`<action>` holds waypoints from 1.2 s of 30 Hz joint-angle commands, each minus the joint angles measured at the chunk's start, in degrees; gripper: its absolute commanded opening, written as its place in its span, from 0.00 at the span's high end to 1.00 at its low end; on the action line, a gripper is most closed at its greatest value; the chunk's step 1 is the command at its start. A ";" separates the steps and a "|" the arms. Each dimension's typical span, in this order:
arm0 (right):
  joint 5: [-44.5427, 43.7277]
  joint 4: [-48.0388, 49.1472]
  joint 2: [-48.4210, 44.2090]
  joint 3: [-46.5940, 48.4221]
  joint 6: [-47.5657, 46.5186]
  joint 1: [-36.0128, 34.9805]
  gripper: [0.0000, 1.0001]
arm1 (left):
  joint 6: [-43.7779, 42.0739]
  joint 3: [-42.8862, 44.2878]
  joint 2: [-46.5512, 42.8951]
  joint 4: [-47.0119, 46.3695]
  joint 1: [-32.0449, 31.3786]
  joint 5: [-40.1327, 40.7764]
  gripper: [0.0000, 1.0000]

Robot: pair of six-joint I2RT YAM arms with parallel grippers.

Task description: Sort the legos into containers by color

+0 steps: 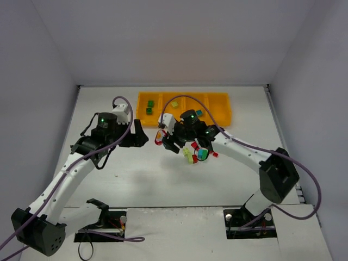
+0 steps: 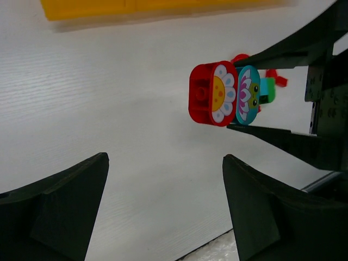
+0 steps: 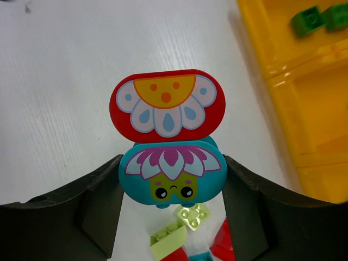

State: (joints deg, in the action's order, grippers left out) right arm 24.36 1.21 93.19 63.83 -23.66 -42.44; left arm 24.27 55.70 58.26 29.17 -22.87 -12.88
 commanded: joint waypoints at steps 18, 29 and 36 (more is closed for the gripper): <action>-0.45 1.42 -14.17 -1.26 1.42 -0.28 1.00 | 2.97 13.82 14.95 -10.98 4.06 -29.47 0.13; 0.60 1.34 -15.75 -1.26 2.13 -0.37 1.00 | 4.20 13.91 19.70 -13.96 3.98 -35.45 0.13; 0.87 1.42 -16.63 -1.61 2.57 -0.37 1.00 | 5.87 14.08 21.72 -15.72 3.98 -39.66 0.26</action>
State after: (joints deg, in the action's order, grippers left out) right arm 24.05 -0.32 79.72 61.14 -21.91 -42.48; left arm 28.95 66.89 79.61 18.17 -19.00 -48.31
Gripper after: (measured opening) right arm 0.613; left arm 0.754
